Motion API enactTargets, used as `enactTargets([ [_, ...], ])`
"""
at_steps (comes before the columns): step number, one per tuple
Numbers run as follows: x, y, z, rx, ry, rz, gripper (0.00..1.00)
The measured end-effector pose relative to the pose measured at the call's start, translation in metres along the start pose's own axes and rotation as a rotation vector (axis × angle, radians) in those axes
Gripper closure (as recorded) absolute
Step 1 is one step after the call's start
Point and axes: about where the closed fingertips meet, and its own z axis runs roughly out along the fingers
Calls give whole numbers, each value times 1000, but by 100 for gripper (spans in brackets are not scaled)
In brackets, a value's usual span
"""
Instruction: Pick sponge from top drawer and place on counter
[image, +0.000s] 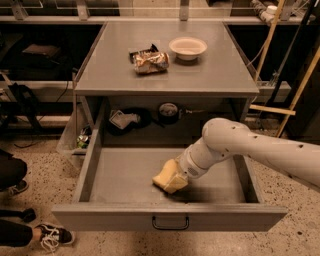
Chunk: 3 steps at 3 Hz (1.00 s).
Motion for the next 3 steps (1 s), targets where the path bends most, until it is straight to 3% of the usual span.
enactTargets([
  [1, -23, -11, -49, 98, 7, 1, 100],
  [3, -118, -49, -249, 501, -10, 61, 100],
])
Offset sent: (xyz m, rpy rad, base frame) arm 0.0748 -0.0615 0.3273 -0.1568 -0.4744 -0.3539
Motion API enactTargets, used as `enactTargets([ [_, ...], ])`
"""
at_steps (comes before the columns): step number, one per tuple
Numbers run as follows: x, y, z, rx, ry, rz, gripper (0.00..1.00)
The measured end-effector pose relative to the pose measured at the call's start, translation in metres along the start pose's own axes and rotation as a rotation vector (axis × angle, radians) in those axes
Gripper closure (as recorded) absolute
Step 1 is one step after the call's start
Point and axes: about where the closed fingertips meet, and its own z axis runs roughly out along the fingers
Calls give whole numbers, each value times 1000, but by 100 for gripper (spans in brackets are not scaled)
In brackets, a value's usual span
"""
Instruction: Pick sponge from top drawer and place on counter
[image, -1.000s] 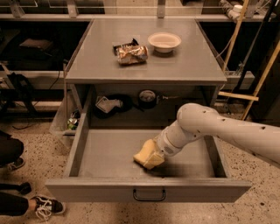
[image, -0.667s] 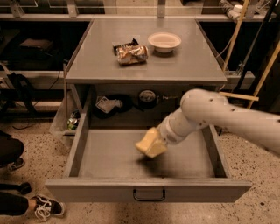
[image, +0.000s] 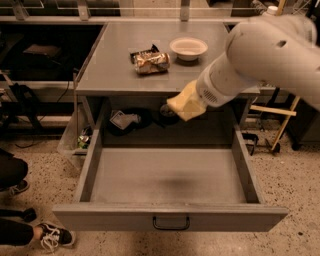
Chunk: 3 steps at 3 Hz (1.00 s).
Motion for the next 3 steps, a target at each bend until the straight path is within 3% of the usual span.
enactTargets([
  [1, -45, -60, -53, 137, 27, 94, 100],
  [2, -45, -59, -52, 136, 28, 92, 100],
  [3, -63, -82, -52, 150, 29, 64, 100],
])
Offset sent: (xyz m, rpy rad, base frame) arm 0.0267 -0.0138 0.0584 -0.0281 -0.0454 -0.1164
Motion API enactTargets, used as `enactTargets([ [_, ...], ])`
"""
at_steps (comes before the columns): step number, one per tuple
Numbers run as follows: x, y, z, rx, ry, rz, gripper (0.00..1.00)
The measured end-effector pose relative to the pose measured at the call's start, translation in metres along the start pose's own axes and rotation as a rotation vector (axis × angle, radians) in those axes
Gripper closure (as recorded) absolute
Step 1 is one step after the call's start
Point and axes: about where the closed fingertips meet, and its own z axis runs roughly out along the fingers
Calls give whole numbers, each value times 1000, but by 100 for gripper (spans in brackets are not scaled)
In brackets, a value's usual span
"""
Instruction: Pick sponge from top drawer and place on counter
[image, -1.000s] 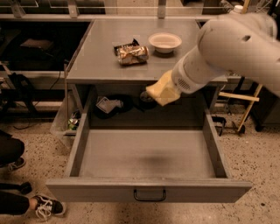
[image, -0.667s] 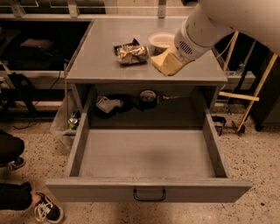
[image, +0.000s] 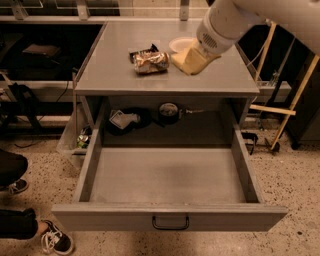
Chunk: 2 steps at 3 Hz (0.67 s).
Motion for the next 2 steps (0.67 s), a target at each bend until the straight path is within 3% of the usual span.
enactTargets([
  [1, -6, -33, 58, -10, 146, -59, 100],
  [2, -11, -36, 128, -76, 311, -112, 100],
])
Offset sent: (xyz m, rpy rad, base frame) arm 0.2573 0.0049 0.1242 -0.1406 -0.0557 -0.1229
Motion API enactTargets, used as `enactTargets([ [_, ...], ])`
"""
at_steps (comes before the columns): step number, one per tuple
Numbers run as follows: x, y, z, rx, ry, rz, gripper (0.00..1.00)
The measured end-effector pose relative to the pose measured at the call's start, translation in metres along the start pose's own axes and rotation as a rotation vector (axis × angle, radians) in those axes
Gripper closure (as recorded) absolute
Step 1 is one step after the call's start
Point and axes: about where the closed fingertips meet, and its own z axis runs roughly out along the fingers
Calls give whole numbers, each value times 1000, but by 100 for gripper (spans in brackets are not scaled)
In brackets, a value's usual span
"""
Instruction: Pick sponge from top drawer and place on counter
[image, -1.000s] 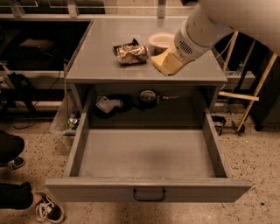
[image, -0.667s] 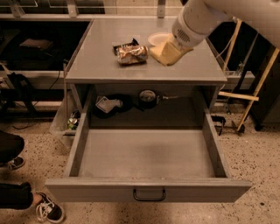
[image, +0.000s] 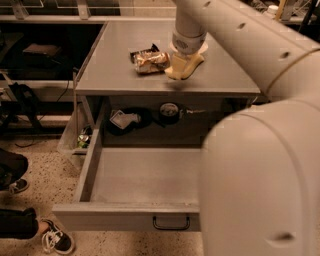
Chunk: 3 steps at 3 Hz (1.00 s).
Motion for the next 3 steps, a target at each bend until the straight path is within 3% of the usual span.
enactTargets([
  [1, 17, -24, 45, -35, 100, 78, 100],
  [2, 11, -42, 48, -7, 91, 94, 82],
  [3, 11, -42, 48, -7, 89, 94, 59],
])
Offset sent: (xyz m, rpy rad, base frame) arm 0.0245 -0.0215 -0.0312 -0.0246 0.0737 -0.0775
